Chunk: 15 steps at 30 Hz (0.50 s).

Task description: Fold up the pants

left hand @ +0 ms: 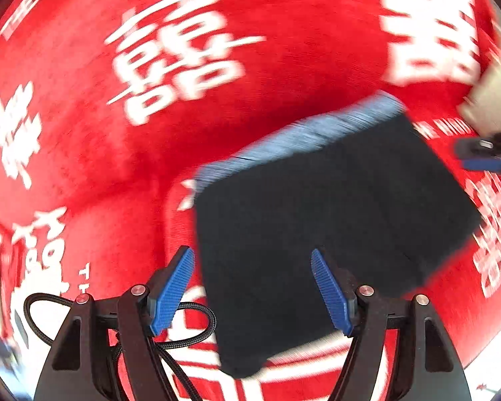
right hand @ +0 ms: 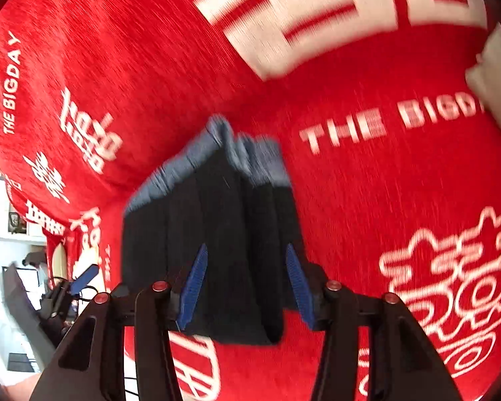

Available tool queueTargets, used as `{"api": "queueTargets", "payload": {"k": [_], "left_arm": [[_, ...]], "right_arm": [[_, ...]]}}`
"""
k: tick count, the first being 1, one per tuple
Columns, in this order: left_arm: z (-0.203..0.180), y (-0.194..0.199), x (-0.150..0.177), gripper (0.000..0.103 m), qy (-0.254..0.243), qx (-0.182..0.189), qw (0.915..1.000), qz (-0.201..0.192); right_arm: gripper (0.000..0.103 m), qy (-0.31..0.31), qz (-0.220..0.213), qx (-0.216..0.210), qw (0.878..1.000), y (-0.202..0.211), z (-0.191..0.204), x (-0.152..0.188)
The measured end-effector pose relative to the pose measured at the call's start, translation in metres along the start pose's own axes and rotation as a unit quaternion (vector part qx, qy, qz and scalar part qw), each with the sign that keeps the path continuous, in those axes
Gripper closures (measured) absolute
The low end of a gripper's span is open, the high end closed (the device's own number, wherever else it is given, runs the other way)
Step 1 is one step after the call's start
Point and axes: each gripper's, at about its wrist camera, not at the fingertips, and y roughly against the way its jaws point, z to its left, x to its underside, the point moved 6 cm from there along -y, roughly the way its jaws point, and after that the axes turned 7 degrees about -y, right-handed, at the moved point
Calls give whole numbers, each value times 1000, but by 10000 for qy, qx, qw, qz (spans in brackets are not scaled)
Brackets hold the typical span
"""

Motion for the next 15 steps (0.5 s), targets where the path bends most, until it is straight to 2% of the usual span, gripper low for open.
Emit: {"api": "queueTargets", "payload": {"k": [4,6,7,8,10,13,15], "left_arm": [[24,-27,-8,29,296,-148,9994,85],[29,-38,-9,29,389,-89,9991,156],[29,-41,-8,29,433,-38,9989,177],[29,-45,-7,29,494,30,9985,227],[30,-50,-3,29,563,117,9978,327],[27,-50,6,29,615,254,9971,380],[25,-50,11,29,678,371,9961,416]], "right_arm": [[52,363,-158,188,9990,-23,30,-41],[59,536,-143,380,9977,-34,29,-55],[72,575,-88,462,9972,-43,33,-60],[92,620,47,545,9966,-53,33,-63],[94,721,174,856,9936,-60,26,-61],[95,595,252,976,9931,-57,14,-55],[95,574,333,1251,9899,-55,3,-48]]}}
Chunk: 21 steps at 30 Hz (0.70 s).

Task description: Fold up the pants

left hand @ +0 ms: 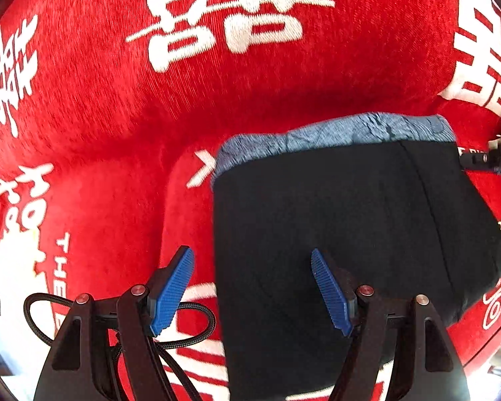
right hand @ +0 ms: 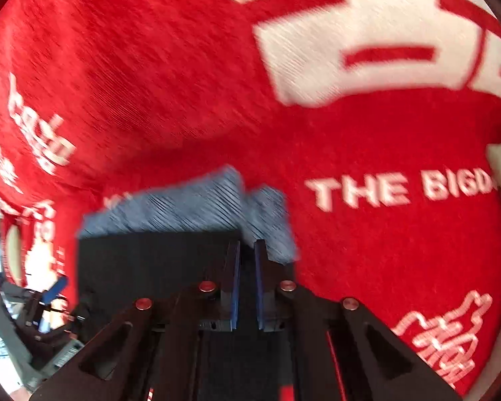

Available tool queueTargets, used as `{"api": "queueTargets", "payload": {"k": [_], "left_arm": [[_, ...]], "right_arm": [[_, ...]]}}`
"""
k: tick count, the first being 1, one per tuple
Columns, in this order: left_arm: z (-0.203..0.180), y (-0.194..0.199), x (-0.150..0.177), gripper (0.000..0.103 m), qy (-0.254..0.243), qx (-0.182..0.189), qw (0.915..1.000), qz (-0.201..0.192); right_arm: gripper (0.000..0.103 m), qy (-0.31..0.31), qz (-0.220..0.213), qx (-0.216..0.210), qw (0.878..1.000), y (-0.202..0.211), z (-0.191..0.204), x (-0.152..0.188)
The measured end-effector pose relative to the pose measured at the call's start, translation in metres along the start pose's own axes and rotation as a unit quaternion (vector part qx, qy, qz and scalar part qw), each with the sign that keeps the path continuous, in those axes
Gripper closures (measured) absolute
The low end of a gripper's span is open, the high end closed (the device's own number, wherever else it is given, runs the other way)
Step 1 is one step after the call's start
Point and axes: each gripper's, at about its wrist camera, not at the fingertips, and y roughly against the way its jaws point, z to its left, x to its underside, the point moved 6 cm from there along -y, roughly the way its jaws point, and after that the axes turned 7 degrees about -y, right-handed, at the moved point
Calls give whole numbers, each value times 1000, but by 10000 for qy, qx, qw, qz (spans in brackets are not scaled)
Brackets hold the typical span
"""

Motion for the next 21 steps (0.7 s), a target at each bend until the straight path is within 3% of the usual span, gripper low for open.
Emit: {"api": "queueTargets", "payload": {"k": [2,7,11,14,17,21], "left_arm": [[-1,-2,5,29,95,114,9999,65],[1,-9,12,23,359,200,9991,86],[3,-15,17,23,499,274,9984,75],[6,-18,18,19,601,326,9976,50],[12,-25,21,10,814,446,9956,136],[19,-31,25,8,1120,634,9914,236]], "right_arm": [[94,2,68,205,9998,5,-15,11],[92,71,-134,99,9998,34,-9,42],[78,395,-345,19,9986,45,18,67],[66,705,-256,207,9970,32,28,87],[65,712,-167,430,9964,16,21,97],[63,644,-348,397,9965,11,17,103]]}}
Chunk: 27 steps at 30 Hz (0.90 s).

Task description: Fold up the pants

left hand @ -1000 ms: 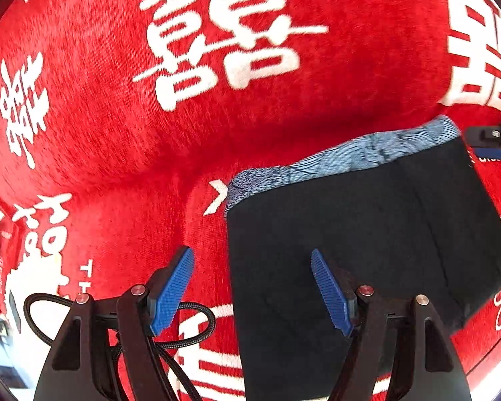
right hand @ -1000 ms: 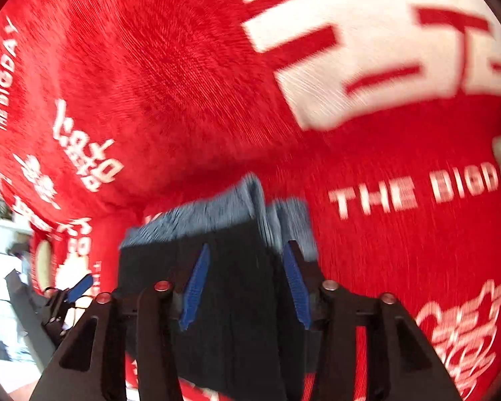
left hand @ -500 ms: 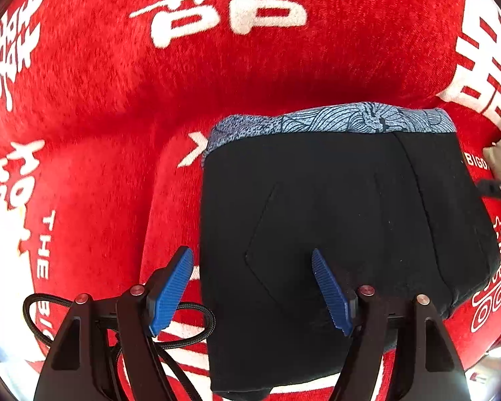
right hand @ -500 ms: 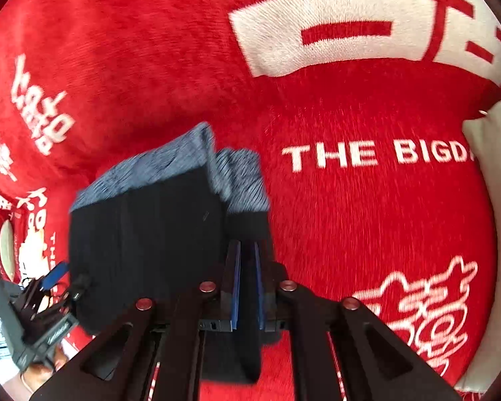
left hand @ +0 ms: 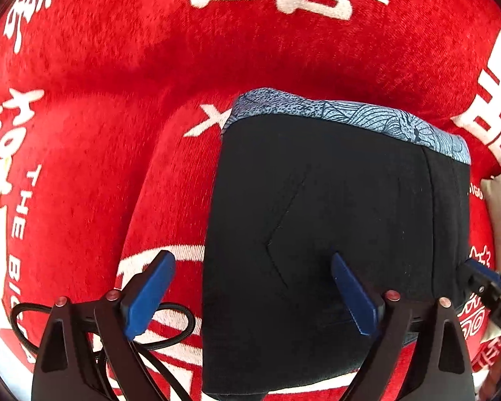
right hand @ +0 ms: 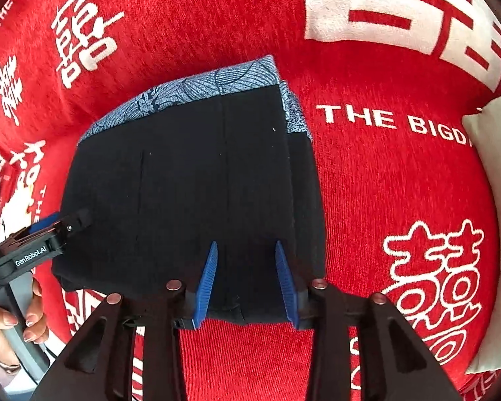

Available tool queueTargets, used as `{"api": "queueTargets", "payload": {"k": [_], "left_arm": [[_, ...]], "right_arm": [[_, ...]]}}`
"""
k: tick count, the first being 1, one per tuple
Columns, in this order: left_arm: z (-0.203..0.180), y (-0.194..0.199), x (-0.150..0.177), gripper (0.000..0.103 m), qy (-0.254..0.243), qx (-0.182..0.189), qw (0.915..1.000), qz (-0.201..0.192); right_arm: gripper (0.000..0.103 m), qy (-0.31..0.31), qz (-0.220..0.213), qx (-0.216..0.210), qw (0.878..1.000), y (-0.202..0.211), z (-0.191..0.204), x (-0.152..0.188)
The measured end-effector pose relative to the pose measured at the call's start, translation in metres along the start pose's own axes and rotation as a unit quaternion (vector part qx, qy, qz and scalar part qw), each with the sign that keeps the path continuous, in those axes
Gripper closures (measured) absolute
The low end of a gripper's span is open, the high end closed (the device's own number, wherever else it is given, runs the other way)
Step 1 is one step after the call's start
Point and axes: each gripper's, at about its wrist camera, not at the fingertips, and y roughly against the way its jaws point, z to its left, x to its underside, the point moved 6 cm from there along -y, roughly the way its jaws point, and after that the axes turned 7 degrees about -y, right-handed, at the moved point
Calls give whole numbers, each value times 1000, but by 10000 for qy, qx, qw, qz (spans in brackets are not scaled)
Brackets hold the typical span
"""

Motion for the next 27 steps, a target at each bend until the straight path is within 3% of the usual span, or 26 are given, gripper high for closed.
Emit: {"api": "queueTargets", "payload": {"k": [3,4,5,7,11,17,20,27], "left_arm": [[-1,1,-1,8,-28,-73,10000,13],[-2,1,-1,8,-41,-86,10000,24],[-2,1,-1,8,-49,-92,9999,41],[-3,1,-1,8,-46,-62,9999,69],[-2,1,0,8,-70,-28,9999,107],[-4,-4,-3,8,-186,-117,9996,164],[-4,-3,-3,8,-254,-160,9994,193],[-1,-4,-3,8,-382,-196,9987,264]], "right_arm": [[60,148,-2,149,9998,0,3,3],[54,183,14,235,9996,1,3,5],[42,180,36,328,9993,1,4,7],[34,-78,198,417,9989,-2,-6,11],[34,-663,339,60,9972,0,-20,18],[34,-341,278,350,9984,7,-9,21],[28,-273,327,471,9980,9,-8,18],[28,-376,394,416,9977,16,-2,32]]}}
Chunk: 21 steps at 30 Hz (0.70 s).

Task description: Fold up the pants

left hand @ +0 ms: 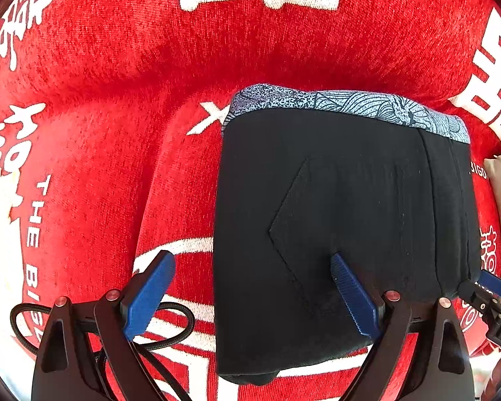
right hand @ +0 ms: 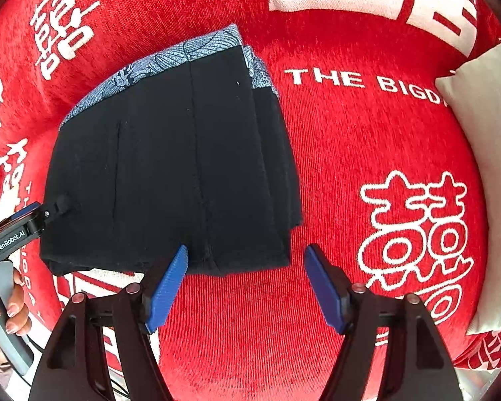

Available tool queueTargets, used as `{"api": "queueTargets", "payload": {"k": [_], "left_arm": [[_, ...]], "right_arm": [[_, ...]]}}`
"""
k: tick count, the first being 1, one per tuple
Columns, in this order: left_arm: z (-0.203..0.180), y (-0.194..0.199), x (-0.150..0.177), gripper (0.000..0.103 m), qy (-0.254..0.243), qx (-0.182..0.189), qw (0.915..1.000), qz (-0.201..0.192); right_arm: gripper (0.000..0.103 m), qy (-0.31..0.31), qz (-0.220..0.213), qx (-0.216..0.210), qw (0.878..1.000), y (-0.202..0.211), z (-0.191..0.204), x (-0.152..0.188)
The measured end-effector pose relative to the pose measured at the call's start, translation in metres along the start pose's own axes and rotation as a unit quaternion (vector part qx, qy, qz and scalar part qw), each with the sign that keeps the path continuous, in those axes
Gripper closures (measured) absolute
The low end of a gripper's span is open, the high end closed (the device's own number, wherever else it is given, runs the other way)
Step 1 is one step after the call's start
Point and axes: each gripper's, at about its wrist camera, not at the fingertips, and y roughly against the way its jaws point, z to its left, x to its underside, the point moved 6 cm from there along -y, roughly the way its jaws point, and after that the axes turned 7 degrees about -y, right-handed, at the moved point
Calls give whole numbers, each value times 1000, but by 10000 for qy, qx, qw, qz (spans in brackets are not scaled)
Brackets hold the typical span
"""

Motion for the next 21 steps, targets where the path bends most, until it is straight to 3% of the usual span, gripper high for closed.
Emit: {"api": "queueTargets", "payload": {"k": [11,16,21], "left_arm": [[2,4,-4,8,-96,13,9999,71],[8,16,-5,8,-101,232,9997,-57],[12,20,-7,8,-54,389,9992,-71]], "right_arm": [[25,-6,199,221,9996,0,-14,20],[24,-341,20,71,9994,22,-42,2],[24,-553,-254,-215,9979,41,-41,-19]]}}
